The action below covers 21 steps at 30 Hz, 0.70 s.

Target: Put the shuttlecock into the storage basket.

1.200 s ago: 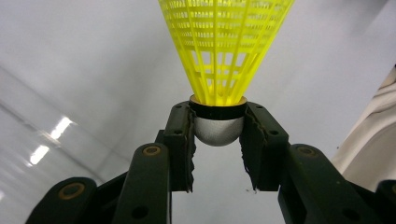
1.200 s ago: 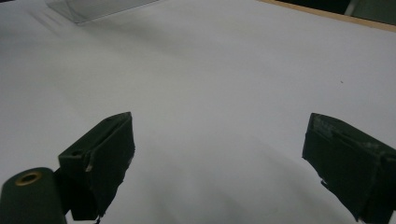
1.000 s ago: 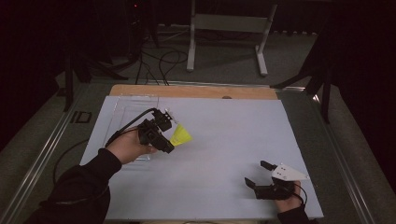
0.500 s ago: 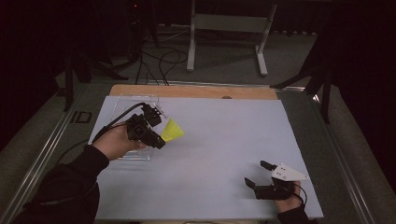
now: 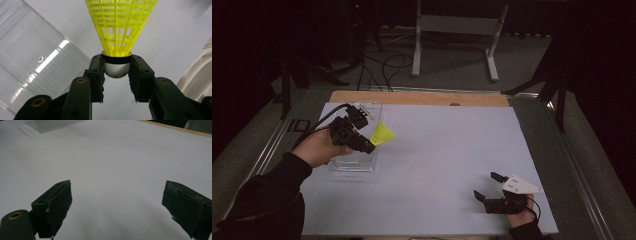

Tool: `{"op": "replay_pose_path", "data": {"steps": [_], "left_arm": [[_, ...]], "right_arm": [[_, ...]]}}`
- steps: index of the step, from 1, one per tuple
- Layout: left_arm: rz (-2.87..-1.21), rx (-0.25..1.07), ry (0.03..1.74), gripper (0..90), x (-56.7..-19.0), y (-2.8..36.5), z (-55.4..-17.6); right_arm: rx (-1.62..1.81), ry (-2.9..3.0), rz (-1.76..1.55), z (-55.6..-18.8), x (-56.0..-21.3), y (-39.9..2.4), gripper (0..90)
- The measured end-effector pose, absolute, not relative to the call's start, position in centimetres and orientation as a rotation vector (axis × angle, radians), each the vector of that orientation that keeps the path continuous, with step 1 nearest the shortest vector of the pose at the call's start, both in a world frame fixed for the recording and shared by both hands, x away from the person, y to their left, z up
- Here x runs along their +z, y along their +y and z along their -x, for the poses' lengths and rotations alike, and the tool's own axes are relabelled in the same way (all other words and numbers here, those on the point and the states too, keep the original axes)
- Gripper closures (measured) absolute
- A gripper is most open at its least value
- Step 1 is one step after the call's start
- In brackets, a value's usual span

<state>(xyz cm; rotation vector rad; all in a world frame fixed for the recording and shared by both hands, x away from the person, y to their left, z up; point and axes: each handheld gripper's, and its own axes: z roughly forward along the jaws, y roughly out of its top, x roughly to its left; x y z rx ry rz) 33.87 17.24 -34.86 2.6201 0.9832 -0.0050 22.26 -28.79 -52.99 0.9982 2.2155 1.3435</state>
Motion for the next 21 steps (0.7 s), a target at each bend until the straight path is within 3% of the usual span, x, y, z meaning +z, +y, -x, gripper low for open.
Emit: {"op": "replay_pose_path", "data": {"steps": [21], "left_arm": [[-2.504,0.092,1.178,65.9,-34.3,23.3,-34.7]], "right_arm": [[1.339,2.223,-1.001,-22.3,-53.0,-28.7,9.3]]}}
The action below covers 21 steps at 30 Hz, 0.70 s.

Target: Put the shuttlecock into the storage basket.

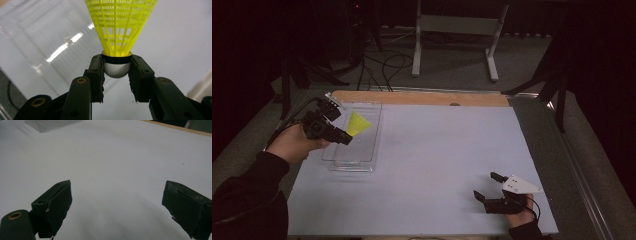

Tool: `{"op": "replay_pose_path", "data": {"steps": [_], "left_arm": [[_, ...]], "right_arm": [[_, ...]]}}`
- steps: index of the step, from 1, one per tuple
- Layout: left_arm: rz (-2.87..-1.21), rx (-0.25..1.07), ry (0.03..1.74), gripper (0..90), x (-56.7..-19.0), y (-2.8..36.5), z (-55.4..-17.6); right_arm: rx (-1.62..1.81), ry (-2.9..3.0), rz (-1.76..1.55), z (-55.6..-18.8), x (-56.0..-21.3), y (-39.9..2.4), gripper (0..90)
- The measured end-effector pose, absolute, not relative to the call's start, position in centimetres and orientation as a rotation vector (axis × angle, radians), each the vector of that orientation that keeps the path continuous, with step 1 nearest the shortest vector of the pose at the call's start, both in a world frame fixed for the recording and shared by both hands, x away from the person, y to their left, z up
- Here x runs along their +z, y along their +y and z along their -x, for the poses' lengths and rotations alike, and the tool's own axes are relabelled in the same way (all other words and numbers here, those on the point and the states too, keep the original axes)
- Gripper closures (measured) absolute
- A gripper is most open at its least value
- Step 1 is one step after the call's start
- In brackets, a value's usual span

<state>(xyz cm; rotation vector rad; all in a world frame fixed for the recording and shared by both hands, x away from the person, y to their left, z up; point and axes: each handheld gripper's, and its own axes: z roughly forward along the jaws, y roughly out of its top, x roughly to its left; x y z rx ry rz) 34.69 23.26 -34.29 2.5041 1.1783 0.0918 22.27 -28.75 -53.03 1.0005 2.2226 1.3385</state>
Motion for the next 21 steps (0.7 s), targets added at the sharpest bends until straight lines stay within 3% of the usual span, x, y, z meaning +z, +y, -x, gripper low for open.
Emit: {"op": "replay_pose_path", "data": {"steps": [21], "left_arm": [[-2.477,0.100,1.265,65.8,-37.9,28.5,-35.3]], "right_arm": [[1.338,2.224,-1.004,-22.3,-53.0,-28.7,9.4]]}}
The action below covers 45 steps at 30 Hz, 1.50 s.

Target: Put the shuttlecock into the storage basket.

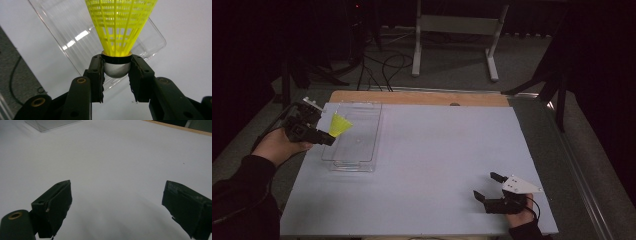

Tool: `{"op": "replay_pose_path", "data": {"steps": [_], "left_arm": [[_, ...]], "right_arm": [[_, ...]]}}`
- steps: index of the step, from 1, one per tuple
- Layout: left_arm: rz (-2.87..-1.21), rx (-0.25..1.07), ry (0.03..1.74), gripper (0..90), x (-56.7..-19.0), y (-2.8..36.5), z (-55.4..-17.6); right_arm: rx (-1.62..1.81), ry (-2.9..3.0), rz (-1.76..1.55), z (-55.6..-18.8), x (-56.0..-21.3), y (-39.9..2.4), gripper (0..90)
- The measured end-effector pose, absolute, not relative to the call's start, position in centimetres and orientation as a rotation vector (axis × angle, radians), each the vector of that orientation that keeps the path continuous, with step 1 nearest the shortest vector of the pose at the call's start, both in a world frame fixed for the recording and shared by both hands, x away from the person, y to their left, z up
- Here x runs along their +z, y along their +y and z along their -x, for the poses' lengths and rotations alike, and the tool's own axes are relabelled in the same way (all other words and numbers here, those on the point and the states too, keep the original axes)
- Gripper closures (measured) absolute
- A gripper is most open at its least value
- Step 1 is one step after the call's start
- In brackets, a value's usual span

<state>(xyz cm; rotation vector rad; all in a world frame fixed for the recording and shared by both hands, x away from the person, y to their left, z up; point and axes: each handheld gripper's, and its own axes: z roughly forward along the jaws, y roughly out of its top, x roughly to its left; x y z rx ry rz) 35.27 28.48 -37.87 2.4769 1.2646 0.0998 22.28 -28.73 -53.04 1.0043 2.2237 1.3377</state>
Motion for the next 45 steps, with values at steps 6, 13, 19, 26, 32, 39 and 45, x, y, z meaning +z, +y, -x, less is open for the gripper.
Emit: {"op": "replay_pose_path", "data": {"steps": [6,13,19,26,32,39,45], "left_arm": [[-2.468,0.083,1.297,65.8,-39.2,29.4,-35.4],[-2.472,0.065,1.332,65.7,-40.9,29.6,-35.6],[-2.475,0.045,1.363,65.7,-42.0,29.7,-35.7],[-2.496,0.033,1.355,65.6,-42.7,29.2,-35.9],[-2.528,0.022,1.366,65.6,-43.1,28.8,-36.1],[-2.560,0.009,1.404,65.4,-43.4,28.4,-36.5],[-2.574,0.019,1.421,64.9,-43.3,28.1,-36.6]], "right_arm": [[1.340,2.224,-1.005,-22.3,-53.1,-28.8,9.4],[1.339,2.225,-1.005,-22.3,-53.1,-28.8,9.4],[1.339,2.226,-1.005,-22.3,-53.1,-28.8,9.4],[1.339,2.229,-1.007,-22.3,-53.1,-28.7,9.4],[1.339,2.230,-1.006,-22.3,-53.1,-28.8,9.4],[1.337,2.232,-1.006,-22.3,-53.1,-28.8,9.4],[1.338,2.231,-1.008,-22.3,-53.1,-28.8,9.4]]}}
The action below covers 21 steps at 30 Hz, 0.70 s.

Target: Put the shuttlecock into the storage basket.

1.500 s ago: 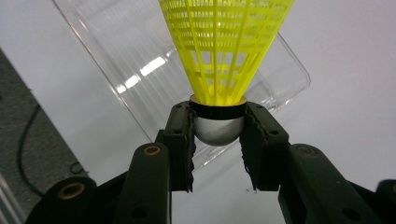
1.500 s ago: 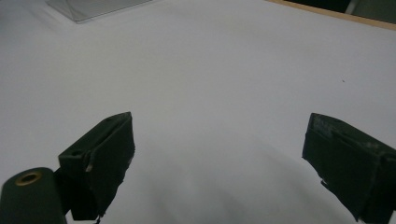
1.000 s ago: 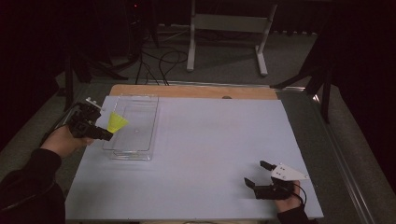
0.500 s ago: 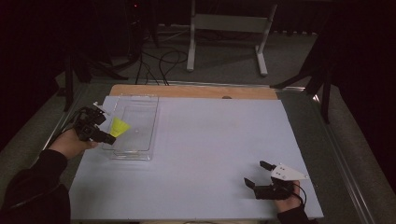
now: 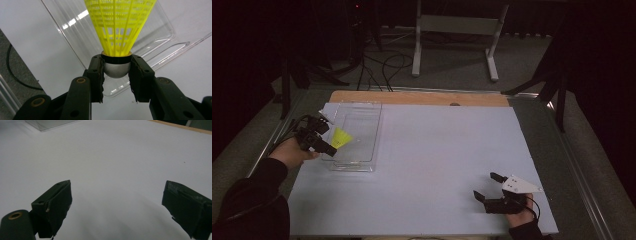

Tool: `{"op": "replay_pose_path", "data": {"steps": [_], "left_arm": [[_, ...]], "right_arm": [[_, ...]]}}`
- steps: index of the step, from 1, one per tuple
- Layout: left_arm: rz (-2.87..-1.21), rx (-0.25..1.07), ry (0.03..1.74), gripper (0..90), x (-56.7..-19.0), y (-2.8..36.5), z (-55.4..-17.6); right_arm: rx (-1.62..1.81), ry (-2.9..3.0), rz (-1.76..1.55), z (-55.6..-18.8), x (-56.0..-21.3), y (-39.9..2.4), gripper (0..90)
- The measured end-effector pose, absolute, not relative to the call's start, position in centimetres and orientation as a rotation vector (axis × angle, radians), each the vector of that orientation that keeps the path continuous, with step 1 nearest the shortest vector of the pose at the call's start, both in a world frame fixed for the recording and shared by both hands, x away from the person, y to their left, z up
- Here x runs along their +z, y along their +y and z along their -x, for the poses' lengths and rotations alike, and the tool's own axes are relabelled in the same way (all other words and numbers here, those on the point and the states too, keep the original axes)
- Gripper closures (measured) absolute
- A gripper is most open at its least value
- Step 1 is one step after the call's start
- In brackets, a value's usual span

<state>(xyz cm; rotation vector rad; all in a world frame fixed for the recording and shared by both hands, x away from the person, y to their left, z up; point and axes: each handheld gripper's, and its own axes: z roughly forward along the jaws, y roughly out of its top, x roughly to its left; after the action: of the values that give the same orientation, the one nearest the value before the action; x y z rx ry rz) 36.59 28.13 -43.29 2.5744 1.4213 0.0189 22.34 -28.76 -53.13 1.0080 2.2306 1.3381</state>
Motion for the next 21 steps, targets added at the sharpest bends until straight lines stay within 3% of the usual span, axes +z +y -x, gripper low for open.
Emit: {"op": "replay_pose_path", "data": {"steps": [7,21], "left_arm": [[-2.553,0.024,1.429,57.6,-42.6,28.1,-36.6],[-2.497,0.071,1.489,25.4,-41.4,27.5,-36.7]], "right_arm": [[1.335,2.224,-1.011,-22.3,-53.1,-28.8,9.4],[1.337,2.224,-1.005,-22.3,-53.1,-28.8,9.4]]}}
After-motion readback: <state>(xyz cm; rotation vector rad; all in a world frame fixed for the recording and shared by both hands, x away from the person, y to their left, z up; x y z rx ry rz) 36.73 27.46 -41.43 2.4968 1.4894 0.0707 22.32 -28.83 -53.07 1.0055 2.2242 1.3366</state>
